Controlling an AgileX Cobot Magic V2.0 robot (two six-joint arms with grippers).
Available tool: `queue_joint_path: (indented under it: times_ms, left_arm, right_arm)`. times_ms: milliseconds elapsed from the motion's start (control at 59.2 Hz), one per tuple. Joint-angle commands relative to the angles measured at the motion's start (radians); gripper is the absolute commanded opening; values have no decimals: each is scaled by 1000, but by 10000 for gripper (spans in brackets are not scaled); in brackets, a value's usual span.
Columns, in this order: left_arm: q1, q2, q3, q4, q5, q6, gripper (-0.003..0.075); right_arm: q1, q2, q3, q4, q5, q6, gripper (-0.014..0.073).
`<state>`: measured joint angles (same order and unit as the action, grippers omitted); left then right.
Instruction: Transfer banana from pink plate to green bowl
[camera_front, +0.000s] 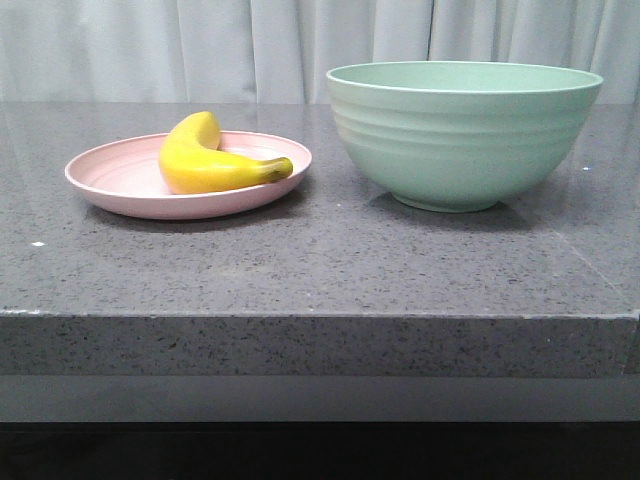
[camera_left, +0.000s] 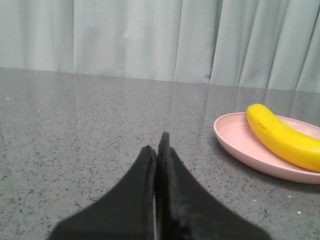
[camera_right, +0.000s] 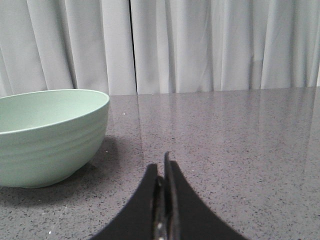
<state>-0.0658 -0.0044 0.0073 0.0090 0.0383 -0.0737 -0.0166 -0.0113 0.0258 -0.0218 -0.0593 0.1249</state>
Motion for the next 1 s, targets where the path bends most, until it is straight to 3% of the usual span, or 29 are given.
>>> queue_joint_path:
  times_ms: [0,726,980]
  left_arm:
    - [-4,-19,5,-9,-82,2,-20]
    - [-4,-19,5,-9,-82,2,-20]
    - [-4,-19,-14,-36,-145,-1,-20]
  right_arm:
    - [1,-22,2,-11,-82,1,-69]
    - [1,-22,2,-11,-85,1,-69]
    - [1,-22,-7,-13,-86,0,-69]
